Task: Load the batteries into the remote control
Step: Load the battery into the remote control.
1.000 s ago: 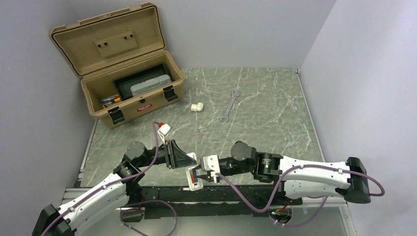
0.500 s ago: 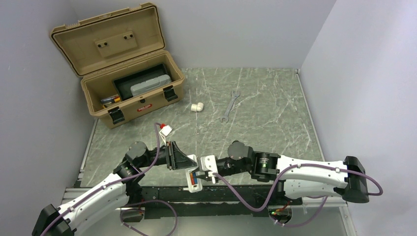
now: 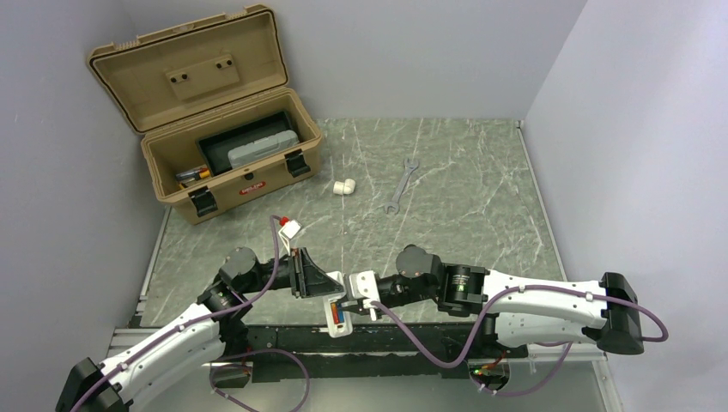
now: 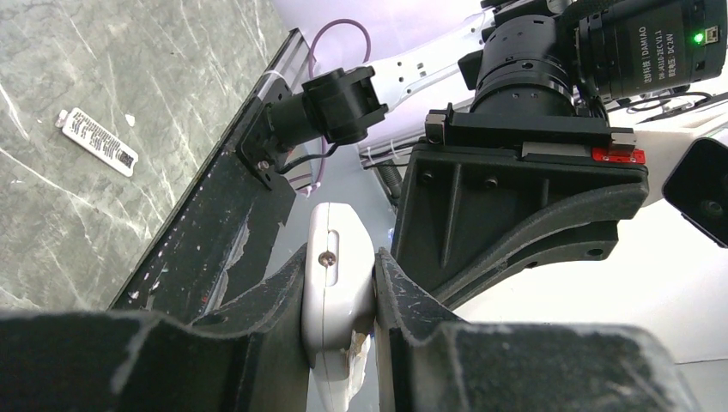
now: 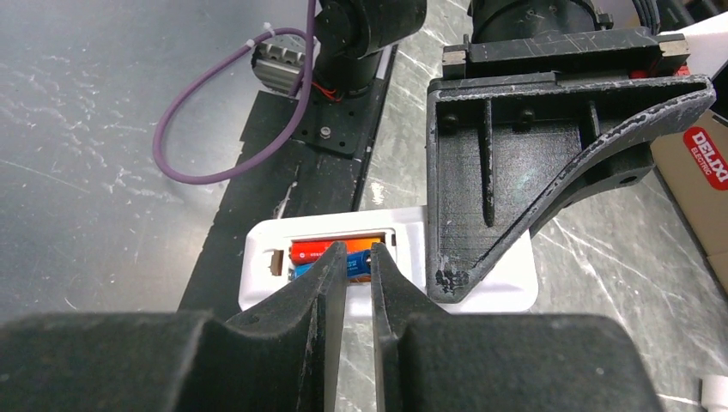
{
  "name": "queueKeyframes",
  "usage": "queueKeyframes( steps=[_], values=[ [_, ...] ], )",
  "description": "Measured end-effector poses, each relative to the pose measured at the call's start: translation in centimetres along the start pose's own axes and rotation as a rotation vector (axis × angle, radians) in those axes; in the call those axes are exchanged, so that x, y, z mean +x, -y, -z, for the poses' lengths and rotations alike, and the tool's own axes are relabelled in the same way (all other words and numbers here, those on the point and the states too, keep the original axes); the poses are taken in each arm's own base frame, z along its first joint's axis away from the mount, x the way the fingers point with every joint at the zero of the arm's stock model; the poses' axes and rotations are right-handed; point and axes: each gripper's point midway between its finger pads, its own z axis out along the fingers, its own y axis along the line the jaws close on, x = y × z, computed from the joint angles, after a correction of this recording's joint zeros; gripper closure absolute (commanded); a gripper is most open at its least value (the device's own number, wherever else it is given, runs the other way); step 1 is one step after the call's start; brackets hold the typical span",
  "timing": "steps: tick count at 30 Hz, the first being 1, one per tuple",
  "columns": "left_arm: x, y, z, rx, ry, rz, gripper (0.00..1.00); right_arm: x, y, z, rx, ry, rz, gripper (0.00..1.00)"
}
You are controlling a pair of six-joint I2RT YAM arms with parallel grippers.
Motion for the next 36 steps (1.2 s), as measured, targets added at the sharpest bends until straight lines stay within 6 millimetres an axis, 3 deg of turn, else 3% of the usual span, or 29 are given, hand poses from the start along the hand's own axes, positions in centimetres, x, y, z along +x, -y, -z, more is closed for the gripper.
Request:
queueKeyframes(
  steps=[20, 36],
  values=[
    [0.2, -0.4, 0.1, -0.020, -0.002, 0.016, 1.00, 0.4, -0.2, -0.5, -0.024, -0.012, -0.010, 0.85],
    [0.3, -0.7, 0.2, -0.035, -0.004, 0.025, 1.00, 1.2, -0.1, -1.1, -0.036, -0.054, -0.042, 0.92]
  ],
)
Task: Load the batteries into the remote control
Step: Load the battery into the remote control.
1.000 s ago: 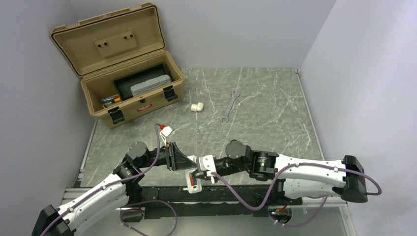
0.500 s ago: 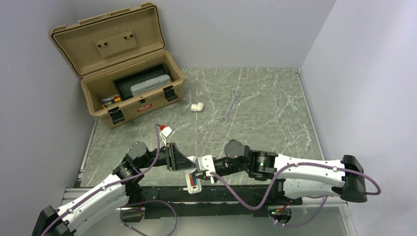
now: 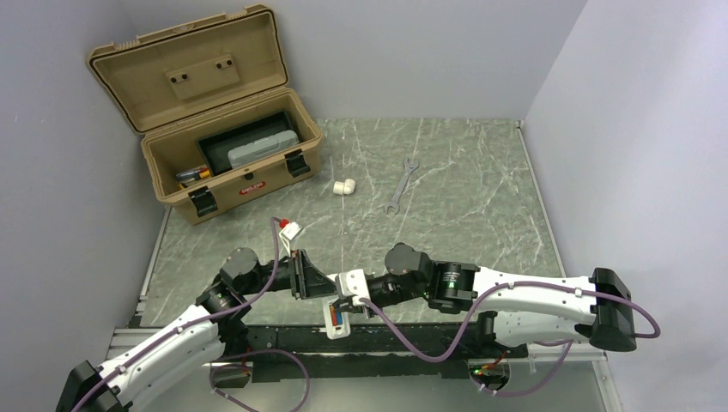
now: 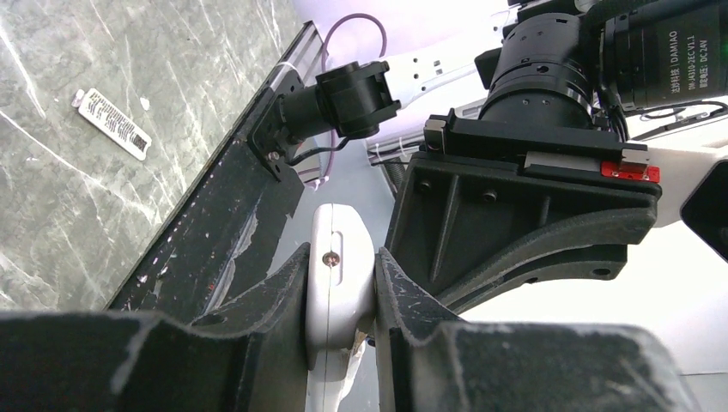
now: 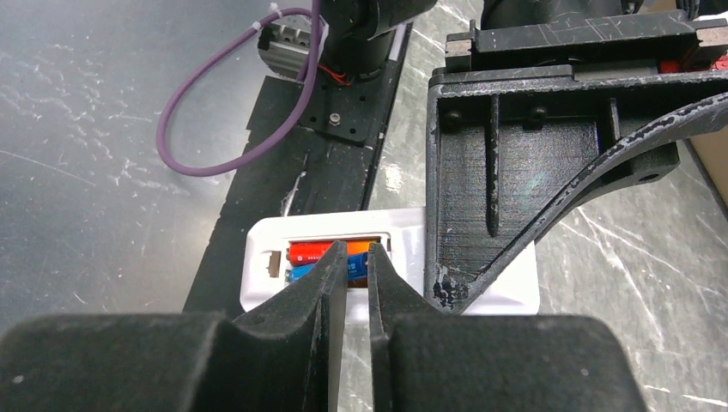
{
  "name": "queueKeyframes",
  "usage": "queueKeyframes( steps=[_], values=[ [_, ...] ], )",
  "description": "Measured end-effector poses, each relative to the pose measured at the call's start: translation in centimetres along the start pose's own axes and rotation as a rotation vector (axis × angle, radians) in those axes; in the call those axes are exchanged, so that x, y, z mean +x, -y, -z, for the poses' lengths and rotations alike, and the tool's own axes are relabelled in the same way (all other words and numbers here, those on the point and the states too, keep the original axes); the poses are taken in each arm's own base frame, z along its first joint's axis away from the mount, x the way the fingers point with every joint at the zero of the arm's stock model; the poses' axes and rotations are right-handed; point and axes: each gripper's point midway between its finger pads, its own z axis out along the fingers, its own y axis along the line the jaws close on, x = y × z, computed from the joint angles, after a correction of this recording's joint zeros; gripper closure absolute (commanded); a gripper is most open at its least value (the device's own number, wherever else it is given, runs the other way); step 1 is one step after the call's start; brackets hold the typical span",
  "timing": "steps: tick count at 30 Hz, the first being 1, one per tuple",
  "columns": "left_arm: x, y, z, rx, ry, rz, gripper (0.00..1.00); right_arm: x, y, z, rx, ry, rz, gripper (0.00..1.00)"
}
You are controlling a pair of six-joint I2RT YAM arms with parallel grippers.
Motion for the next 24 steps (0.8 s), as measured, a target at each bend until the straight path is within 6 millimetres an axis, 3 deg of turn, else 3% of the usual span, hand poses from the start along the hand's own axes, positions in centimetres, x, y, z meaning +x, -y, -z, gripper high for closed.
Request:
queueKeyframes(
  steps=[12, 24],
  values=[
    [-0.36, 0.13, 0.00, -0.001, 0.023, 0.002, 1.00, -0.05, 0.21, 0.19, 0.022, 0.002, -0.022, 1.00],
    [-0.36, -0.04, 0.09, -0.012, 0.029, 0.008, 1.00, 0.37, 0.19, 0.06, 0.034, 0.008, -0.047, 1.00]
  ],
)
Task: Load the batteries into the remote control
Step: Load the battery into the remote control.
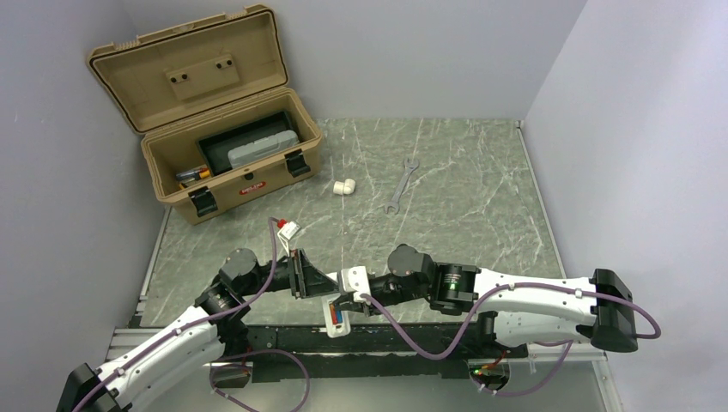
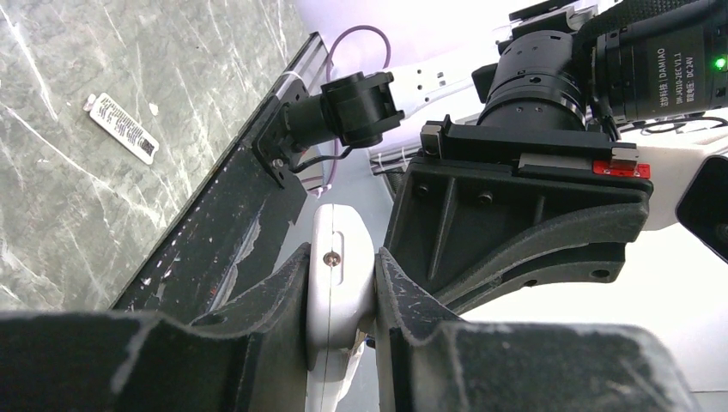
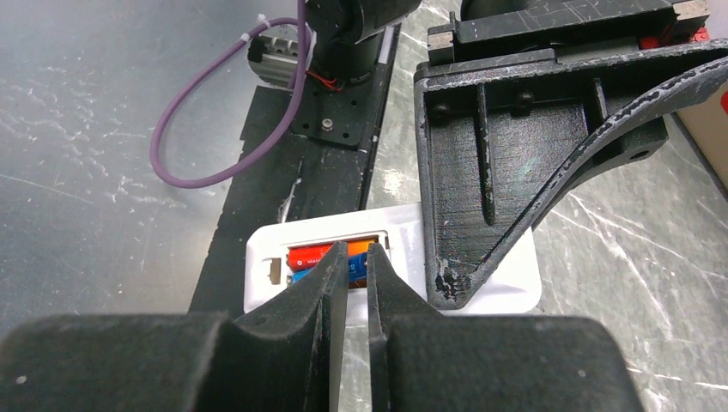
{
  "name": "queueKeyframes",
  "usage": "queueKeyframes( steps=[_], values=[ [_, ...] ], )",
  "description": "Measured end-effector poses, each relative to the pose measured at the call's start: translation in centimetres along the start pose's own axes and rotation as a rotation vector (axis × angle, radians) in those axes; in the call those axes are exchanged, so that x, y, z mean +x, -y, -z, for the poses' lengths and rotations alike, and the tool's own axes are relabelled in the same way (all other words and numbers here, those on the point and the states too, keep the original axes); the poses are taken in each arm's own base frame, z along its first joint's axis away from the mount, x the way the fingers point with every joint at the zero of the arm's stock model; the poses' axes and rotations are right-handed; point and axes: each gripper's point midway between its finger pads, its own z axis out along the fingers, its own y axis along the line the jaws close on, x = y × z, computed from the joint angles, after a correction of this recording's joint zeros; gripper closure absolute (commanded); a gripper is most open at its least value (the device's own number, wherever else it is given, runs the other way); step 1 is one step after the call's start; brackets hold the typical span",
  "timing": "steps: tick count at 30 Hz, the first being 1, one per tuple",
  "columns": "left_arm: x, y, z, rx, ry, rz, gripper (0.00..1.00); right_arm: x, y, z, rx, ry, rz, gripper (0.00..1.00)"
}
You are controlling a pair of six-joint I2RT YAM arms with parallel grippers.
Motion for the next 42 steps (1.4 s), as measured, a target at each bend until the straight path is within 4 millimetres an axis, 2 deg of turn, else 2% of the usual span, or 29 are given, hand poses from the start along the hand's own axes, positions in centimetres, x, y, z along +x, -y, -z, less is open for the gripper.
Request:
queueKeyframes(
  steps=[18, 22, 28, 42],
  values=[
    [-0.8, -0.6, -0.2, -0.029, 0.046, 0.009, 1.00, 0.8, 1.0, 0.1, 0.088, -0.030, -0.003, 1.00],
    [-1.1, -0.6, -0.2, -0.032, 0.062, 0.010, 1.00, 0.9, 1.3, 0.1, 0.116, -0.038, -0.002, 0.98],
    [-1.3, -0.3, -0.2, -0.024, 0.072, 0.020, 1.00, 0.4, 1.6, 0.5, 0.147, -0.023, 0.006, 0.95],
    [-1.9, 0.6, -0.2, 0.007, 0.101, 0.026, 1.00, -0.1, 2.1, 1.1, 0.193, -0.010, 0.017, 0.96]
  ],
)
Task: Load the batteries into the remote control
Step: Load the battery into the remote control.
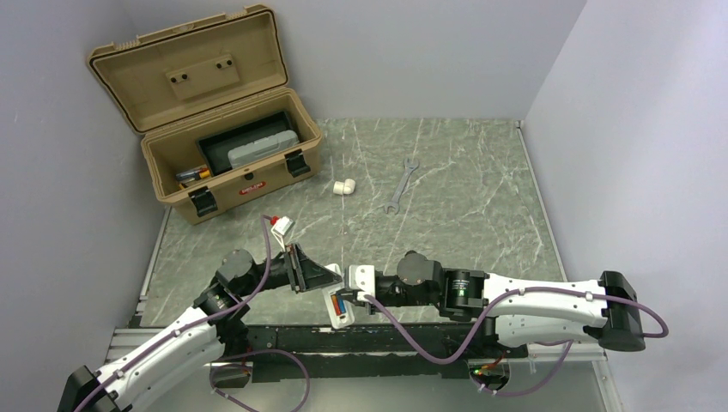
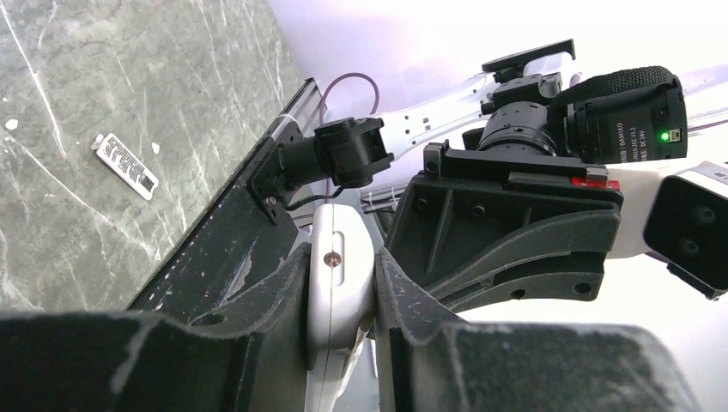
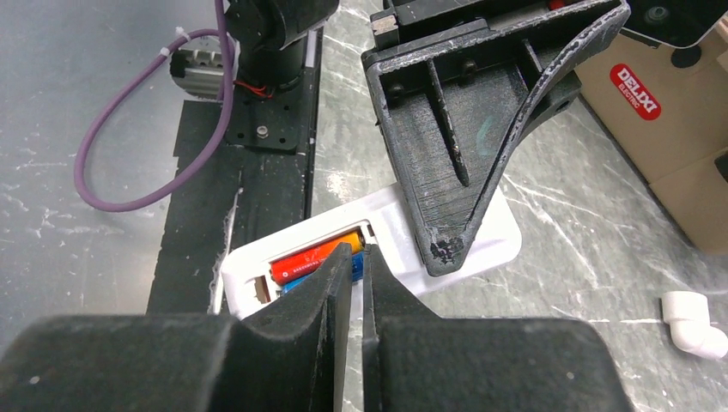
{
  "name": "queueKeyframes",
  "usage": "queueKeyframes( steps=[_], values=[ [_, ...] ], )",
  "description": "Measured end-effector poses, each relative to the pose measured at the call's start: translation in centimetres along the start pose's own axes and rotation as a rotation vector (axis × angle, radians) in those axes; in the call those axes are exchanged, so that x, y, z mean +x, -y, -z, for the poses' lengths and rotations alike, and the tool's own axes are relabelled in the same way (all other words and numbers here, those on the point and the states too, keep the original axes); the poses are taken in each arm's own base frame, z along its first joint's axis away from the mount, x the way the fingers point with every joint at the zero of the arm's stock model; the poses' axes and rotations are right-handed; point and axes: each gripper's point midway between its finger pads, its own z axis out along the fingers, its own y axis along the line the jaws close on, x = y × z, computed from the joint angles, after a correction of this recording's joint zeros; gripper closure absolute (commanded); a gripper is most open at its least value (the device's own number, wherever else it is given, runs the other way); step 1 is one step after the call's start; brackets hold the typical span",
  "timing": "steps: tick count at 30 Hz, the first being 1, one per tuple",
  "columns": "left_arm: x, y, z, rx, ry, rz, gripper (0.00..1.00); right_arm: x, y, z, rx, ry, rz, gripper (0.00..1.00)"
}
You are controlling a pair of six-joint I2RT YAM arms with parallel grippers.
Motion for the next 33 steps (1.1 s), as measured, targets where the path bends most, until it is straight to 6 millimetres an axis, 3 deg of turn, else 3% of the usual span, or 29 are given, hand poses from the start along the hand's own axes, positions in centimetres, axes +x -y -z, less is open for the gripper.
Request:
queueKeyframes(
  steps=[33],
  values=[
    [-0.07, 0.09, 0.27, -0.006, 0.011, 0.016, 1.00, 0.02, -0.16, -0.57, 0.090, -0.058, 0.044, 0.98]
  ],
)
